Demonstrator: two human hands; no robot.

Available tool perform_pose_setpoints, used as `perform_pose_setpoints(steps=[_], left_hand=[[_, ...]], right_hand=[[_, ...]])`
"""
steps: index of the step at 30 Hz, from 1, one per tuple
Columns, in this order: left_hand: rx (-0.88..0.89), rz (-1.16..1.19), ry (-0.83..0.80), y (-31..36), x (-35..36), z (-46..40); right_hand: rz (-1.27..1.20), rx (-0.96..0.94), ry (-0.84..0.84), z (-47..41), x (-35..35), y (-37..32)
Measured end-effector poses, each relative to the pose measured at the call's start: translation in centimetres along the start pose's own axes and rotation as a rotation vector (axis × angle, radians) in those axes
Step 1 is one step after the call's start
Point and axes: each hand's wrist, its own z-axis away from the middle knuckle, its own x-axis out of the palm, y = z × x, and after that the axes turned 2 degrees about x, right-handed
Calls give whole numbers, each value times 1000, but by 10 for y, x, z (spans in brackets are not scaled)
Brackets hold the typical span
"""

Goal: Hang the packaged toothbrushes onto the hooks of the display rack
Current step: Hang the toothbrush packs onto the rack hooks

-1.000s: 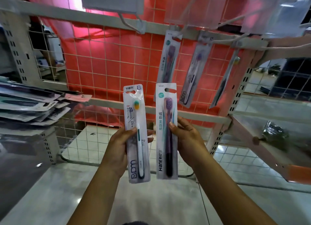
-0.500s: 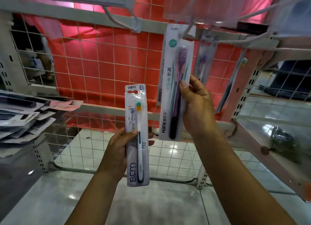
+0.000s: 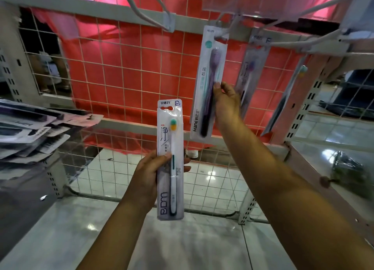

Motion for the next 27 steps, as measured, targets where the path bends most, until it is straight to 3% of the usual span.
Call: perform_pose_setpoints(steps=[4, 11, 15, 19, 23, 27], left_hand=[[10, -18, 21, 0, 4, 3], [-2, -20, 48, -11, 19, 14], [24, -56, 31, -13, 31, 17], [78, -110, -9, -16, 42, 19], [63, -120, -30, -26, 58, 24], [44, -119, -17, -34, 73, 29]], right_hand=[[230, -14, 60, 0, -13, 17], [184, 217, 145, 33, -56, 61], [45, 273, -48, 82, -77, 48], [72, 318, -297, 129, -90, 32], [181, 277, -389, 150, -98, 25], [245, 231, -369, 154, -107, 22]])
